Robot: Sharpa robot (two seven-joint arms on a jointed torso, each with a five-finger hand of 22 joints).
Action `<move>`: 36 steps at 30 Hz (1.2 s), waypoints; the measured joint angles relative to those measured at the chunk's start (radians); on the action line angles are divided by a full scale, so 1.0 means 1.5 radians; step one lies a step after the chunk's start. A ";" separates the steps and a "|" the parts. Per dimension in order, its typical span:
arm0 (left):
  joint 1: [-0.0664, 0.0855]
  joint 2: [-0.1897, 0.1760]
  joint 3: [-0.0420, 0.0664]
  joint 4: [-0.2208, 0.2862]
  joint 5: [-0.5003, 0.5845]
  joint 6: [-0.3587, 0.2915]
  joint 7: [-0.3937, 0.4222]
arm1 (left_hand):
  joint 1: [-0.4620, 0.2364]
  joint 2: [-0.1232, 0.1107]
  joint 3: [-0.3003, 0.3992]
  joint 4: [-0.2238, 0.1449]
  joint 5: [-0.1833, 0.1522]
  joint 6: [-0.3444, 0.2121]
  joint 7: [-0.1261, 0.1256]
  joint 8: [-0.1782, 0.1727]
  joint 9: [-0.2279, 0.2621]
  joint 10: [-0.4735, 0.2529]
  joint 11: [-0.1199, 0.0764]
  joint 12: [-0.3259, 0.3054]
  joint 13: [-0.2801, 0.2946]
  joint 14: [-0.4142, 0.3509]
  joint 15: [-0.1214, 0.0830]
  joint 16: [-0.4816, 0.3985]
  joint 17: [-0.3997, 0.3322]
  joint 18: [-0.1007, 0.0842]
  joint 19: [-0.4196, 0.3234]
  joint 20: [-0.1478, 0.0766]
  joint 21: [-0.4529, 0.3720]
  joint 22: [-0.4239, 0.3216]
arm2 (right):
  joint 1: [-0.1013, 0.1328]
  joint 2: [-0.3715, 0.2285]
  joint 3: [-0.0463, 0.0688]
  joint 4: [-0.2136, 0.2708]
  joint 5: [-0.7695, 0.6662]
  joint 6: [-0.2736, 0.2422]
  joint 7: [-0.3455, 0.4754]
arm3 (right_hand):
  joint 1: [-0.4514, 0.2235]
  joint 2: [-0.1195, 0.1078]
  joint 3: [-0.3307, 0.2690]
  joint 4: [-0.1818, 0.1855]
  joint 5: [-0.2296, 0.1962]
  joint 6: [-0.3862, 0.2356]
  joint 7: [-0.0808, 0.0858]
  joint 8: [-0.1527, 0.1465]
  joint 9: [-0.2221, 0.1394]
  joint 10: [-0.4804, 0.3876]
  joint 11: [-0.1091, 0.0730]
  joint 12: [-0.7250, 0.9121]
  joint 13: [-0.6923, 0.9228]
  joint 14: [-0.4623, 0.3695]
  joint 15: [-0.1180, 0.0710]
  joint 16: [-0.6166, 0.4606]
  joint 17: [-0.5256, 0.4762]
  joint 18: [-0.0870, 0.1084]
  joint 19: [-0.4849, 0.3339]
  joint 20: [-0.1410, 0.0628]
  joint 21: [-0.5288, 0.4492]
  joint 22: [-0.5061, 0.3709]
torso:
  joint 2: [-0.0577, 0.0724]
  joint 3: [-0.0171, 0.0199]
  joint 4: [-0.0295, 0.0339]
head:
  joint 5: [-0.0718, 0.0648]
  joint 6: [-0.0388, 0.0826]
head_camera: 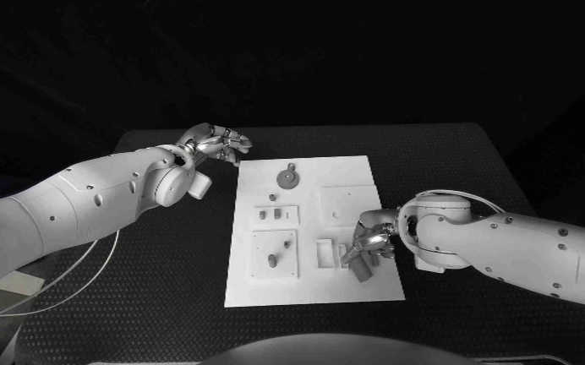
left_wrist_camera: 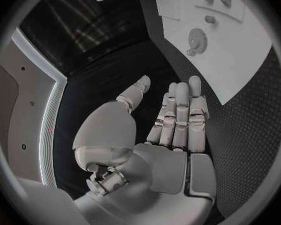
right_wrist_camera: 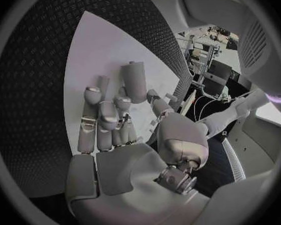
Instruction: Assemble the parts on the task board
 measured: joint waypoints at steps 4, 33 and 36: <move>0.000 0.001 0.000 0.000 0.000 0.001 0.000 | -0.002 0.002 0.000 0.000 0.000 -0.001 -0.001 0.000 0.000 0.000 0.000 0.002 0.000 0.000 0.000 0.000 0.000 0.000 0.000 0.000 0.000 0.000 | 0.017 -0.003 0.004 0.008 0.009 -0.002 0.000 | 0.000 0.000 0.000 0.000 0.000 0.000 0.000 -0.001 0.000 0.000 0.000 0.000 0.000 0.000 0.000 0.000 0.000 0.000 0.000 0.000 0.000 0.000 | 0.000 0.0000 0.0000 | 0.000 0.000; 0.000 0.004 0.000 -0.001 0.000 0.005 -0.002 | -0.016 0.004 -0.003 0.007 0.000 -0.002 -0.002 0.002 0.000 -0.004 0.000 0.005 -0.001 0.001 -0.001 0.000 0.000 0.000 0.000 0.000 0.000 0.000 | 0.034 0.096 0.002 -0.075 0.122 -0.008 -0.001 | 0.016 -0.004 -0.012 0.004 0.002 0.002 -0.002 -0.009 0.001 0.002 -0.002 0.000 -0.005 0.000 0.002 0.000 0.002 0.000 0.001 0.001 0.000 0.000 | 0.000 -0.0012 0.0013 | 0.001 -0.002; 0.000 0.004 0.000 -0.002 0.000 0.005 -0.003 | -0.017 0.005 -0.002 0.009 0.000 -0.003 -0.003 0.002 0.000 -0.004 0.000 0.005 -0.001 0.001 -0.001 0.000 0.000 0.000 0.000 0.000 0.000 0.000 | 0.034 0.105 0.001 -0.086 0.123 -0.005 -0.002 | 0.011 0.001 -0.013 0.005 0.002 0.002 -0.002 -0.009 0.001 0.002 -0.002 0.000 -0.006 0.000 0.002 0.000 0.002 0.000 0.001 0.001 0.000 0.000 | 0.000 -0.0010 0.0012 | 0.001 -0.002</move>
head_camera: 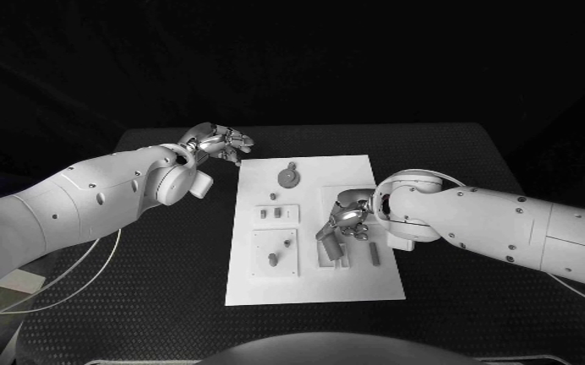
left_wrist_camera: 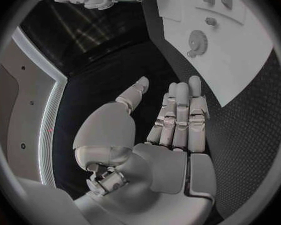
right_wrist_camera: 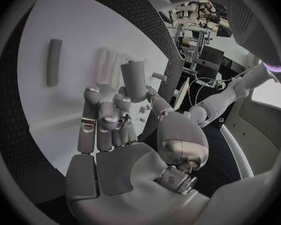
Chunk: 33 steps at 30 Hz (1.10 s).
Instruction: Assemble the parts on the task board
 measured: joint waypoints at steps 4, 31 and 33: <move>0.000 0.000 0.000 -0.001 0.000 0.001 -0.001 | -0.005 0.001 -0.001 0.003 0.000 0.000 0.000 0.000 0.000 0.000 0.000 0.000 0.000 0.000 0.000 0.000 0.000 0.000 0.000 0.000 0.000 0.000 | 0.000 0.004 -0.001 -0.009 0.000 0.004 -0.001 | -0.007 0.007 0.000 0.000 0.000 0.002 -0.002 0.000 0.000 0.000 0.000 0.000 0.000 0.000 0.000 0.000 0.001 0.000 0.000 0.000 0.000 0.000 | 0.000 0.0001 -0.0003 | 0.000 0.000; 0.000 -0.003 0.000 0.000 0.000 0.006 -0.006 | -0.006 0.000 -0.001 0.003 0.000 0.000 0.000 0.000 0.000 -0.001 0.002 0.000 0.000 -0.001 0.001 0.000 0.000 0.000 -0.001 0.001 0.000 0.000 | -0.009 0.002 -0.005 -0.014 -0.008 0.018 -0.007 | -0.032 0.032 -0.001 0.006 -0.002 0.002 -0.002 -0.006 0.009 0.000 0.000 0.000 -0.003 0.003 -0.001 -0.002 0.003 0.000 0.001 0.001 0.000 0.000 | 0.000 0.0009 -0.0009 | 0.004 -0.005; 0.000 -0.003 0.000 0.000 0.000 0.006 -0.006 | -0.006 0.000 -0.001 0.003 0.000 0.001 0.001 0.000 0.000 -0.002 0.002 0.000 0.000 -0.001 0.001 0.000 0.000 0.000 -0.001 0.001 0.000 0.000 | -0.010 0.003 -0.005 -0.015 -0.009 0.018 -0.007 | -0.035 0.035 0.000 0.008 -0.003 0.002 -0.002 -0.006 0.009 0.000 0.000 0.000 -0.003 0.003 -0.001 -0.005 0.003 0.000 0.001 0.001 0.000 0.000 | 0.000 0.0008 -0.0008 | 0.004 -0.005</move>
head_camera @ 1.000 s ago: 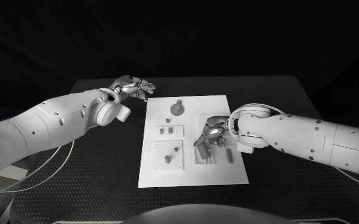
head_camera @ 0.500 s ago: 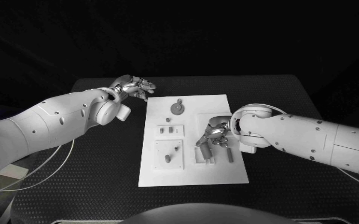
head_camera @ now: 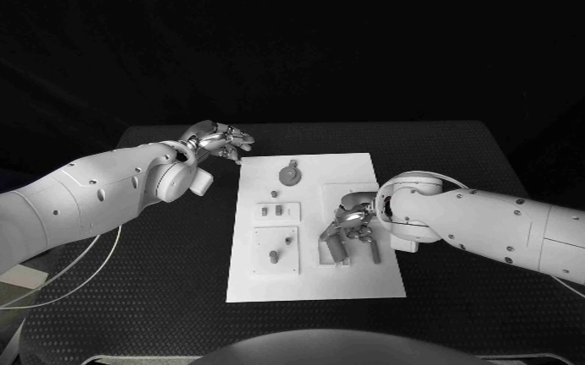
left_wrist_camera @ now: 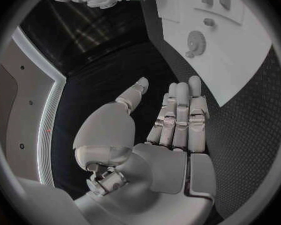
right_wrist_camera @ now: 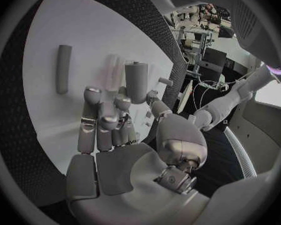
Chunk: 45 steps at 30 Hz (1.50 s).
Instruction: Assemble the parts on the task board
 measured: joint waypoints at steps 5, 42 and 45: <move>0.000 0.000 0.000 0.000 0.000 0.001 0.000 | 0.000 0.000 0.000 0.000 0.000 0.000 0.000 0.000 0.000 0.000 0.000 0.000 0.000 0.000 0.000 0.000 0.000 0.000 0.000 0.000 0.000 0.000 | -0.001 0.002 0.000 -0.002 -0.004 0.000 0.000 | -0.006 0.006 0.000 0.000 0.002 0.002 0.002 0.000 0.000 0.001 0.001 0.000 0.000 0.001 0.001 0.000 0.001 0.000 0.001 0.001 -0.002 0.000 | 0.000 -0.0003 0.0000 | 0.001 -0.001; 0.000 -0.001 0.000 0.000 0.000 0.003 -0.002 | 0.000 0.000 0.002 0.002 0.000 -0.001 -0.001 0.000 0.000 -0.001 0.001 0.003 0.000 -0.001 0.001 0.000 0.000 0.000 0.001 -0.001 0.000 0.000 | -0.005 0.011 0.000 -0.009 -0.021 -0.007 -0.003 | -0.074 -0.044 0.009 0.004 0.008 0.019 0.011 -0.010 0.003 0.000 0.000 0.000 -0.003 -0.001 0.001 -0.005 0.003 0.000 -0.001 0.001 -0.007 0.000 | 0.000 -0.0004 -0.0004 | 0.004 -0.003; 0.000 -0.001 0.000 0.000 0.000 0.003 -0.002 | 0.000 0.000 0.002 0.002 0.000 -0.001 -0.001 0.000 0.000 -0.001 0.001 0.003 0.000 -0.001 0.001 0.000 0.000 0.000 0.001 -0.001 0.000 0.000 | -0.005 0.011 0.000 -0.009 -0.022 -0.008 -0.003 | -0.073 -0.047 0.010 0.002 0.008 0.020 0.011 -0.010 0.003 0.000 0.000 0.000 -0.003 -0.001 0.001 -0.005 0.004 0.000 -0.001 0.001 -0.008 0.000 | 0.000 -0.0004 -0.0004 | 0.004 -0.003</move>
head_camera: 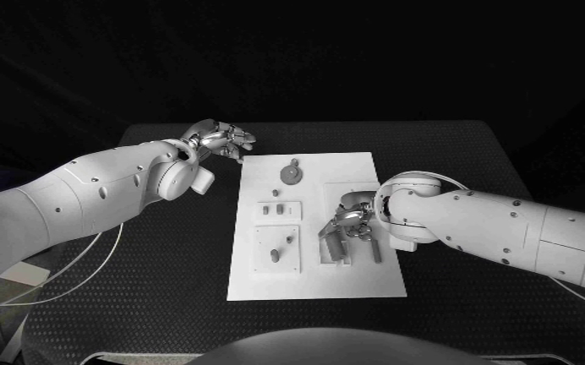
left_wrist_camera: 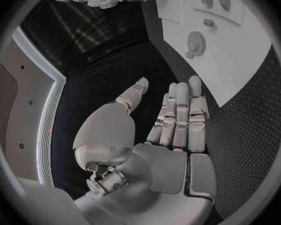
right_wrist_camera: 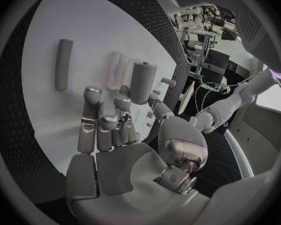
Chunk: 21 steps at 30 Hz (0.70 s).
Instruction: Assemble the parts on the task board
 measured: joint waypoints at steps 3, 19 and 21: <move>0.000 0.000 0.000 0.000 0.000 0.000 0.000 | 0.000 0.000 0.000 0.000 0.000 0.000 0.000 0.000 0.000 0.000 0.000 0.000 0.000 0.000 0.000 0.000 0.000 0.000 0.000 0.000 0.000 0.000 | 0.000 0.000 0.000 0.000 -0.001 0.000 0.000 | -0.005 -0.005 0.000 0.000 0.000 0.001 0.001 -0.002 0.002 -0.002 0.002 0.000 0.000 0.000 0.000 -0.001 0.000 0.000 0.000 0.000 0.000 0.000 | 0.000 0.0000 0.0000 | 0.000 0.000; 0.000 0.000 0.000 0.000 0.000 0.000 0.000 | 0.000 0.000 0.000 0.000 0.000 -0.001 -0.001 0.000 0.000 0.000 0.000 0.000 0.000 0.000 0.000 0.000 0.000 0.000 0.000 0.000 0.000 0.000 | -0.001 0.000 0.000 0.000 -0.003 -0.001 0.001 | -0.009 -0.023 0.007 0.004 0.000 -0.002 0.003 -0.003 0.003 -0.002 0.002 0.000 -0.001 -0.001 0.001 -0.003 0.001 0.000 0.000 0.000 -0.002 0.000 | 0.000 0.0001 0.0000 | 0.002 0.000; 0.000 0.000 0.000 0.000 0.000 0.000 0.000 | 0.000 0.000 0.000 0.000 -0.003 -0.001 -0.001 0.000 0.000 0.000 0.000 0.000 0.000 0.000 0.000 0.000 0.000 0.000 0.000 0.000 0.000 0.000 | -0.001 0.000 0.000 0.000 -0.003 -0.001 0.001 | -0.011 -0.025 0.009 0.005 0.000 -0.002 0.003 -0.005 0.003 -0.004 0.004 0.000 -0.001 -0.001 0.001 -0.003 0.001 0.000 0.000 0.000 -0.002 0.000 | 0.000 0.0001 0.0000 | 0.002 0.000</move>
